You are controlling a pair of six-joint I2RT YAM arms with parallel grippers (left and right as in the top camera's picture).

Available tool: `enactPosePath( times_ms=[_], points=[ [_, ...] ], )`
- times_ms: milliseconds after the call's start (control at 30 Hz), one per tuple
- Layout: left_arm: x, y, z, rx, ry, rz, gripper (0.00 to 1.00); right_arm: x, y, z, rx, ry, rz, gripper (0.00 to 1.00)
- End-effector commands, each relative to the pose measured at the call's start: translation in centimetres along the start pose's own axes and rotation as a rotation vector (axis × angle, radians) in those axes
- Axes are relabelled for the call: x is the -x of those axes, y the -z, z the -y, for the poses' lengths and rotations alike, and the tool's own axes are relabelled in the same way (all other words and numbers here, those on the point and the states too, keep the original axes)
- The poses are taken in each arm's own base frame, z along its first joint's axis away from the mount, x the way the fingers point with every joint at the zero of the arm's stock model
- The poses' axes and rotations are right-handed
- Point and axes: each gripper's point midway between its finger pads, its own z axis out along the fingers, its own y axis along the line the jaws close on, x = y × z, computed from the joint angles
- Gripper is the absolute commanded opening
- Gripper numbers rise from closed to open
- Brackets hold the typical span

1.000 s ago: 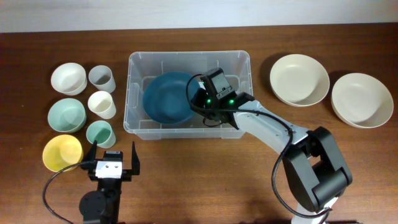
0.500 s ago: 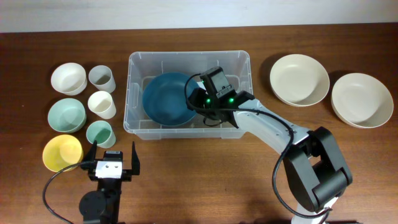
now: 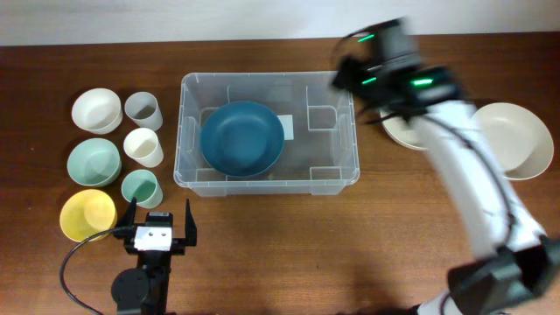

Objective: Pack container
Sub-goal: 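Withdraw the right gripper and move it to the far-right cream bowl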

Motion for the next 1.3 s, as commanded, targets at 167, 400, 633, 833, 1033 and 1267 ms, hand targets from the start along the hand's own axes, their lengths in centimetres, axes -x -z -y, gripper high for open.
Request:
enactPosePath(
  times_ms=[167, 400, 633, 833, 1033, 1267],
  points=[
    [-0.2, 0.0, -0.1, 0.008, 0.009, -0.001, 1.00, 4.2, 2.5, 19.7, -0.344, -0.521, -0.018, 0.99],
    [-0.1, 0.0, -0.1, 0.008, 0.009, -0.001, 1.00, 1.5, 0.1, 28.7, -0.471, -0.727, -0.103, 0.99],
    [-0.1, 0.0, -0.1, 0.008, 0.009, 0.000, 1.00, 0.2, 1.6, 36.2, -0.547, -0.908, -0.075, 0.99],
    [-0.2, 0.0, -0.1, 0.008, 0.009, -0.001, 1.00, -1.0, 1.2, 40.2, -0.571, -0.986, -0.036, 0.99],
    [-0.1, 0.0, -0.1, 0.008, 0.009, 0.000, 1.00, -0.9, -1.2, 41.4, -0.507, -0.975, 0.033, 0.99],
    [-0.1, 0.0, -0.2, 0.008, 0.009, 0.000, 1.00, 0.1, -3.4, 42.4, -0.471, -0.888, 0.059, 0.99]
  ],
)
